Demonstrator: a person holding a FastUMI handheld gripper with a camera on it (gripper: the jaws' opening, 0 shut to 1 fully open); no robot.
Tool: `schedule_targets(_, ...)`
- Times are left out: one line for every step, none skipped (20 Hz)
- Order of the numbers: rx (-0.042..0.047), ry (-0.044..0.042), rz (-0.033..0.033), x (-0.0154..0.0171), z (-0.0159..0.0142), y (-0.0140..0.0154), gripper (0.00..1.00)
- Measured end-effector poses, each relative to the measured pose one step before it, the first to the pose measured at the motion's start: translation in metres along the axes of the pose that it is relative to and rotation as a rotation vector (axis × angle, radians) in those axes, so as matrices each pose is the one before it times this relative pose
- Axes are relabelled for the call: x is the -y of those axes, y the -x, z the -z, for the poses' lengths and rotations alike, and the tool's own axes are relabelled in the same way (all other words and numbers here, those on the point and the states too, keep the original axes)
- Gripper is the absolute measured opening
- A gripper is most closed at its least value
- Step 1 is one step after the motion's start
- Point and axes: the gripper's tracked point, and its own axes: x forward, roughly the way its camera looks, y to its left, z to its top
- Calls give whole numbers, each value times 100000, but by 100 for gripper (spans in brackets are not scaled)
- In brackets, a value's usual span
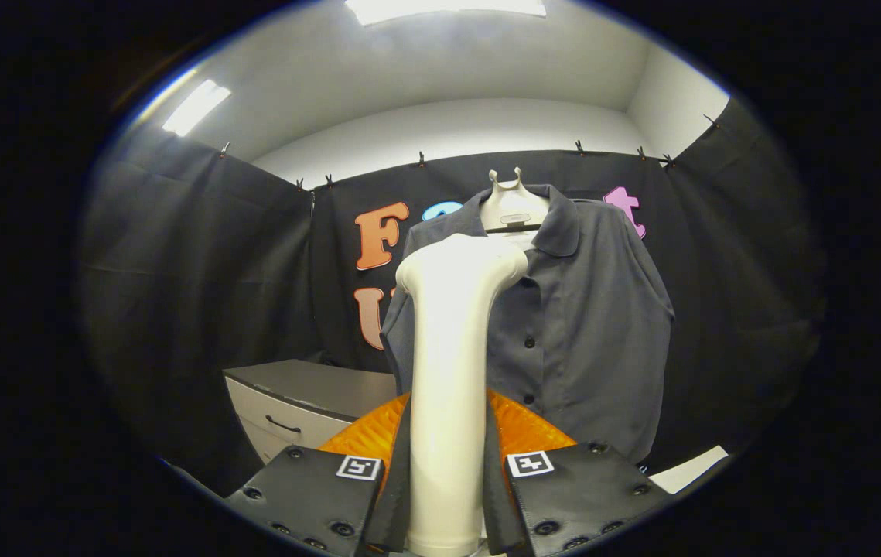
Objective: Iron the clothes twice with a garment steamer, once on the left side and once on the right side.
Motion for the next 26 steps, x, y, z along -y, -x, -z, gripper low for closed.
schedule_targets(-337,-373,-281,186,212,-529,45)
schedule_targets(-343,-245,-418,116,185,-538,45)
schedule_targets(-315,-22,-418,122,268,-686,45)
schedule_targets(-465,172,-554,116,191,-637,45)
schedule_targets(-344,105,-474,109,255,-665,45)
schedule_targets(-152,176,-22,143,229,-647,45)
schedule_targets(-113,297,299,250,249,-724,45)
schedule_targets(-502,79,-112,101,449,-739,45)
schedule_targets(-669,-412,-454,-101,460,-695,45)
schedule_targets(-467,-367,-329,-32,406,-678,45)
schedule_targets(-916,131,-68,26,497,-788,45)
schedule_targets(-750,134,156,111,435,-879,45)
schedule_targets(-52,-187,456,91,273,-763,45)
schedule_targets(52,43,642,174,134,-669,45)
schedule_targets(-75,310,509,156,166,-676,45)
schedule_targets(-182,-150,751,151,169,-503,45)
schedule_targets(-420,-586,581,98,147,-541,45)
schedule_targets(-172,-620,308,-46,41,-359,45)
schedule_targets(398,-685,162,-27,-36,-310,45)
schedule_targets(351,-311,-55,-81,15,-144,45)
schedule_targets(214,-195,-201,-47,82,-214,45)
schedule_targets(50,-615,-838,-41,70,84,45)
schedule_targets(210,-1078,-639,-165,53,-175,45)
schedule_targets(-42,-503,621,270,27,-373,45)
schedule_targets(-315,73,1612,444,142,-210,45)
schedule_targets(-321,-178,1130,416,69,-170,45)
